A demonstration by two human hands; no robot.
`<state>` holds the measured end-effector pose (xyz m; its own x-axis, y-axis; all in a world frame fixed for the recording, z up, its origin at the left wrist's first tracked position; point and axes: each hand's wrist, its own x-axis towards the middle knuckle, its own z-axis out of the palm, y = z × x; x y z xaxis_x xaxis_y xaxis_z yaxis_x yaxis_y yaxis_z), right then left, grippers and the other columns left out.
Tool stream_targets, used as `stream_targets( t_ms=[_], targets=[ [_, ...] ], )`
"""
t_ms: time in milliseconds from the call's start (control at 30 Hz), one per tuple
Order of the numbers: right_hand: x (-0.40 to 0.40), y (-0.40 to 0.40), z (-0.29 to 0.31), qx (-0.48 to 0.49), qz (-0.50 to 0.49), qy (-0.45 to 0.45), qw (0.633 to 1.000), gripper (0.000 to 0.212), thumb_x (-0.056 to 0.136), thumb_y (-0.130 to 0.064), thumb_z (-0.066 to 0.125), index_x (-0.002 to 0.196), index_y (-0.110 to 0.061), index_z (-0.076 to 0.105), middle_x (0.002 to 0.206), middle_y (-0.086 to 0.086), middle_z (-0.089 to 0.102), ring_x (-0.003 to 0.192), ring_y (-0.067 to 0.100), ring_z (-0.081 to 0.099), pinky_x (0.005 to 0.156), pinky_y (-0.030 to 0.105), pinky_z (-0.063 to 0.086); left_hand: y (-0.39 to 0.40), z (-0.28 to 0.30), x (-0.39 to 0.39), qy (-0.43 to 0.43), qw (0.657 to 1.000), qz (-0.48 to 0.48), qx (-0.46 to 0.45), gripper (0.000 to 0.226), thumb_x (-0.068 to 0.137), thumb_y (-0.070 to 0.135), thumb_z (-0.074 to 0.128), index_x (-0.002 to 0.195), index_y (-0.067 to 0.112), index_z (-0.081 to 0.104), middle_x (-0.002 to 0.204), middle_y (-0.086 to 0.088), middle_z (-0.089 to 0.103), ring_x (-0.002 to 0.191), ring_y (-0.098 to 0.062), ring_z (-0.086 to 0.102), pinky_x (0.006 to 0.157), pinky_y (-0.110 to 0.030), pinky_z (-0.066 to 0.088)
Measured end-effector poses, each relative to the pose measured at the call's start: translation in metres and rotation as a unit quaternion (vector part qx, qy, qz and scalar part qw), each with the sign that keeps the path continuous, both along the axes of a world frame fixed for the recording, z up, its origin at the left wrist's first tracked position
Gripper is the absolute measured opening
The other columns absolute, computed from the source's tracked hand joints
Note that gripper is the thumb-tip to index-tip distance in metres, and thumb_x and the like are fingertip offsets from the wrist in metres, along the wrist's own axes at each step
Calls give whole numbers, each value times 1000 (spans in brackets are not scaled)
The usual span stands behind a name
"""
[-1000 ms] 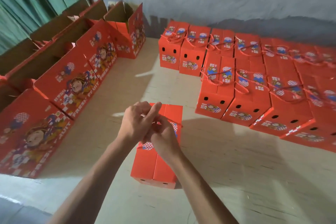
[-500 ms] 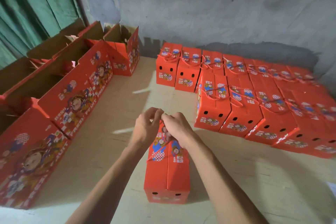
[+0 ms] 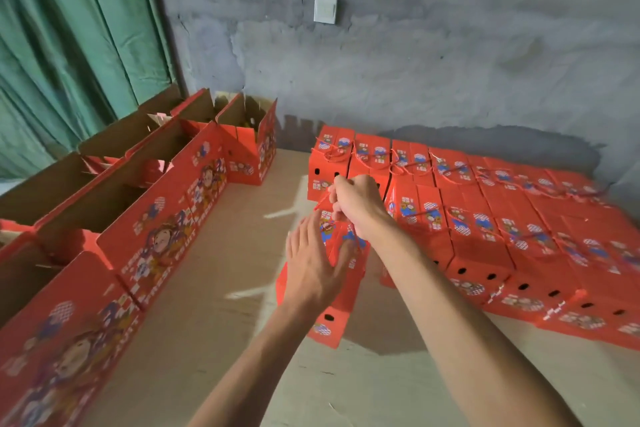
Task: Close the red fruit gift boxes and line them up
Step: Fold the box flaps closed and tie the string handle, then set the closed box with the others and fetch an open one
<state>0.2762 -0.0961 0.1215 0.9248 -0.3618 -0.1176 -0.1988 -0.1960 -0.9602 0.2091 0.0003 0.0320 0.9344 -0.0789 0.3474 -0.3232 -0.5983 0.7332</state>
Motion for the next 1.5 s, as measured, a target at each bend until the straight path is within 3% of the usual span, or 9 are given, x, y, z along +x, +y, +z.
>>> stream_targets(
  t_ms=[67,167,300,533,633,767,900,1200,1500],
  targets=[
    [15,1,9,-43,-16,-36,998,38,97,-15,46,84,15,65,67,18,62,52,25,53,59,47,51,-8,1,15,-14,997,-6,69,94,92,64,52,161,10,18,167,-7,23,155,-26,14,127,-49,11],
    [38,-2,24,-68,-32,-64,995,38,99,-18,46,75,1,68,73,15,69,61,27,58,71,50,57,-21,0,41,-26,988,-15,150,113,87,71,56,163,13,-4,171,-2,2,158,-26,1,127,-50,6],
    [68,-20,35,-83,-47,-73,993,42,102,-15,43,66,-10,64,75,15,70,63,27,60,74,52,58,-45,5,81,8,986,-25,164,117,85,71,58,162,17,-11,171,-1,-4,158,-30,-3,125,-56,3],
    [120,-66,14,-98,-58,-50,992,43,104,-18,42,75,-1,69,74,11,70,62,25,62,73,49,61,-90,-9,136,90,979,-27,182,119,78,88,46,157,33,-24,171,4,-11,157,-37,-9,118,-70,2],
    [143,-85,-1,-102,-58,-29,993,37,103,-19,43,84,1,68,73,7,70,51,20,58,64,42,59,-113,-24,153,101,979,-14,175,116,80,84,47,159,31,-19,171,0,-3,157,-35,0,119,-66,11],
    [171,-112,-24,-81,-73,-7,994,37,96,-15,47,68,-5,67,65,6,70,42,18,53,52,35,51,-145,-46,176,95,982,14,163,111,83,76,51,155,31,-20,168,-4,11,153,-32,14,115,-59,22],
    [189,-136,-48,-66,-87,1,994,37,96,-15,49,68,0,68,60,3,68,40,18,52,50,34,47,-171,-66,196,101,983,7,152,100,88,70,47,159,26,-9,168,-7,16,153,-30,16,115,-58,21],
    [207,-159,-83,-61,-67,22,996,32,100,-14,51,81,5,69,69,7,70,39,17,51,41,25,40,-192,-96,223,162,978,-25,131,111,84,56,72,162,26,-2,169,-2,15,155,-21,16,116,-63,20],
    [210,-159,-99,-24,-53,26,998,26,96,-13,53,75,-6,67,55,-4,68,39,11,52,44,28,47,-195,-115,223,163,979,-33,119,96,94,54,59,162,17,2,165,1,24,153,-17,18,119,-63,8]
  ],
)
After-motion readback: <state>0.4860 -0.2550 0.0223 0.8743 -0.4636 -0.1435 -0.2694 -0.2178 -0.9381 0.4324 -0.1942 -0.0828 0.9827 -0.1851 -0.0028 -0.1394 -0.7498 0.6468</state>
